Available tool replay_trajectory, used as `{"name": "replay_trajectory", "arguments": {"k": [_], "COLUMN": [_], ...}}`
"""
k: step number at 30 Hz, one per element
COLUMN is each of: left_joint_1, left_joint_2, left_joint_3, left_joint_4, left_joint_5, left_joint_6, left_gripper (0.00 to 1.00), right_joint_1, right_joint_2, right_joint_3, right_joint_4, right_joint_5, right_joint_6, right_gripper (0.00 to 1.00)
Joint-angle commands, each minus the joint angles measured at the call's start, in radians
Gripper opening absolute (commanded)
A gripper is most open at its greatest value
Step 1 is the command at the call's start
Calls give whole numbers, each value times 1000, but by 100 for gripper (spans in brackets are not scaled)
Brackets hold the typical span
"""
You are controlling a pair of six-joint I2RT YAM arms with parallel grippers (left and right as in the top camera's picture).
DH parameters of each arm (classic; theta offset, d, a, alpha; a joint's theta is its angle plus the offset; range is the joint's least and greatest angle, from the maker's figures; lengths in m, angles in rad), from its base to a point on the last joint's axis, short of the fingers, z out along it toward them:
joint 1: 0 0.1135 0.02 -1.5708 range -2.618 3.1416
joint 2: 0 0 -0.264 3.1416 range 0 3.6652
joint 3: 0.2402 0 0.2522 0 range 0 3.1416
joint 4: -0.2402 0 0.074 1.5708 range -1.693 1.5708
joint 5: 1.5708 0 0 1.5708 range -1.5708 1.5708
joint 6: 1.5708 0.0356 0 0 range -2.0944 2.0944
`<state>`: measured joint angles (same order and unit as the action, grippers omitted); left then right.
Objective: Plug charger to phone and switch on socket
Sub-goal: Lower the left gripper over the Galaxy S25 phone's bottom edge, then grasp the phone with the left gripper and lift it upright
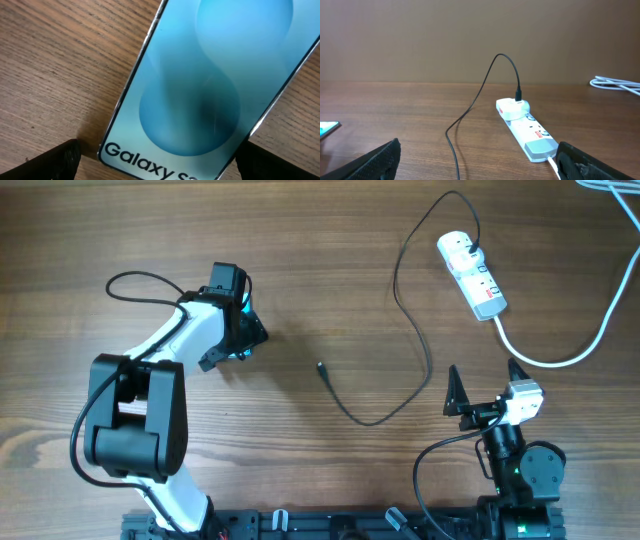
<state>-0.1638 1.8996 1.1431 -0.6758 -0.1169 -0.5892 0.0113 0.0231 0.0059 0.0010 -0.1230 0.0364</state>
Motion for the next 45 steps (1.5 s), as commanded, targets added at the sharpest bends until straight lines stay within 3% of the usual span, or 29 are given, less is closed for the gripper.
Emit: {"name": "replay_trajectory", "arguments": {"k": [1, 10, 19, 31, 40, 43, 45], "left_joint_1": [-3, -3, -2, -2, -2, -2, -2], "left_joint_2": [65, 65, 65, 65, 65, 65, 65], "left_joint_3": [-18, -18, -18, -18, -18, -18, -18], "left_joint_4": [-8, -27, 23, 111, 143, 142, 143], "left_joint_5": [74, 205, -17, -7, 194, 206, 189], "left_joint_6": [5, 6, 9, 10, 254, 293, 302], "left_gripper": [100, 100, 100, 100, 98, 95, 100], "right_joint_1": [-4, -4, -4, -4, -4, -4, -4], "right_joint_2": [-5, -5, -5, -5, -5, -5, -5], "right_joint_3": [-1, -1, -1, -1, -1, -1, -1], "right_joint_4": [6, 6, 6, 6, 6, 6, 6], "right_joint_5": [0, 0, 0, 0, 0, 0, 0], "right_joint_6": [-8, -8, -8, -8, -8, -8, -8], "right_gripper": [100, 100, 100, 100, 100, 100, 100]}}
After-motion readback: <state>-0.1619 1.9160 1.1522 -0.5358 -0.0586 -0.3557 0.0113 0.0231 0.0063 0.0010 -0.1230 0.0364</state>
